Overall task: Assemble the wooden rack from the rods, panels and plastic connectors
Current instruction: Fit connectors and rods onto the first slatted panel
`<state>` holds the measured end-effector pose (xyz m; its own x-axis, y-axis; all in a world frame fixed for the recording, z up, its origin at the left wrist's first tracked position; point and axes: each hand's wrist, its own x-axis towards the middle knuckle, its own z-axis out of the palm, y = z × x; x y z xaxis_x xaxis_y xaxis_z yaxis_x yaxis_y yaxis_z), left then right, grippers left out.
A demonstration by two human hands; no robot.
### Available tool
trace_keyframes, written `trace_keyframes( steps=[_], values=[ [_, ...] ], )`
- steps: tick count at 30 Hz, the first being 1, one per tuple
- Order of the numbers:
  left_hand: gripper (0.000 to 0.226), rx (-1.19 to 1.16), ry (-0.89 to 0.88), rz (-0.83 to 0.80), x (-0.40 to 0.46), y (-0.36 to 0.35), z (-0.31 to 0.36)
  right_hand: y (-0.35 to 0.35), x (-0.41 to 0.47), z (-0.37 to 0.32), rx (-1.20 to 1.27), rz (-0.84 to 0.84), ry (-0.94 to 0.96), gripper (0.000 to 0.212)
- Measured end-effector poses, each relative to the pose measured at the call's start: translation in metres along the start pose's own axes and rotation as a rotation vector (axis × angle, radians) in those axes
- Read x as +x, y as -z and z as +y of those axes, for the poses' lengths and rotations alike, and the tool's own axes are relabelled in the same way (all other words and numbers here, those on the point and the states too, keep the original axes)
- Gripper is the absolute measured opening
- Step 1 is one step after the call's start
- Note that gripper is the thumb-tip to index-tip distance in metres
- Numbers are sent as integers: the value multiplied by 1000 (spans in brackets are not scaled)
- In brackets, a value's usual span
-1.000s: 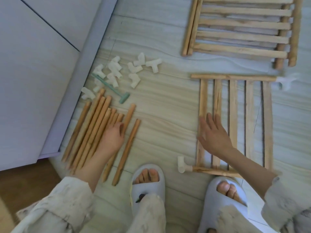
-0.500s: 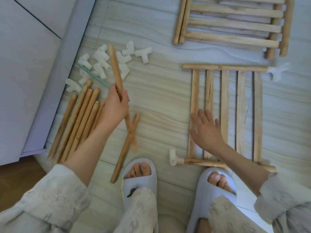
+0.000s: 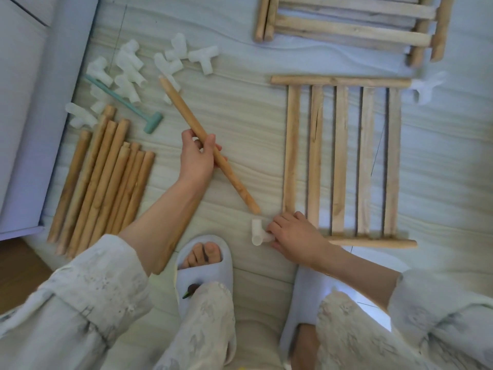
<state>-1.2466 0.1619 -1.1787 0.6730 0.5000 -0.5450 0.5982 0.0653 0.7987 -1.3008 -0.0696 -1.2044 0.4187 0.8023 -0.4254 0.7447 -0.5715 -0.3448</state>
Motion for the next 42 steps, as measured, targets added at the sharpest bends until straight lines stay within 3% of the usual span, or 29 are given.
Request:
trace_keyframes(
  steps=[8,14,17,23,31,37,42],
  values=[
    [19,97,17,-119,3,-16,6,-5,-6,-1,-69,253,40,36],
    [18,129,-4,-124,5,-18,10,-6,-5,1,-58,334,97,22],
    [15,194,-3,-180,6,-29,13,-8,-6,3,-69,346,141,15],
    [19,405,-15,-348,5,-56,25,-10,-3,-3,-78,380,173,20],
    [22,325,164,-336,4,-49,16,-15,-1,-10,-74,366,184,18],
    [16,71,328,-255,-2,-27,-3,-11,-13,7,-102,386,127,43],
    [15,58,327,-261,-8,-22,-10,-15,-14,-6,-64,394,173,59]
  ],
)
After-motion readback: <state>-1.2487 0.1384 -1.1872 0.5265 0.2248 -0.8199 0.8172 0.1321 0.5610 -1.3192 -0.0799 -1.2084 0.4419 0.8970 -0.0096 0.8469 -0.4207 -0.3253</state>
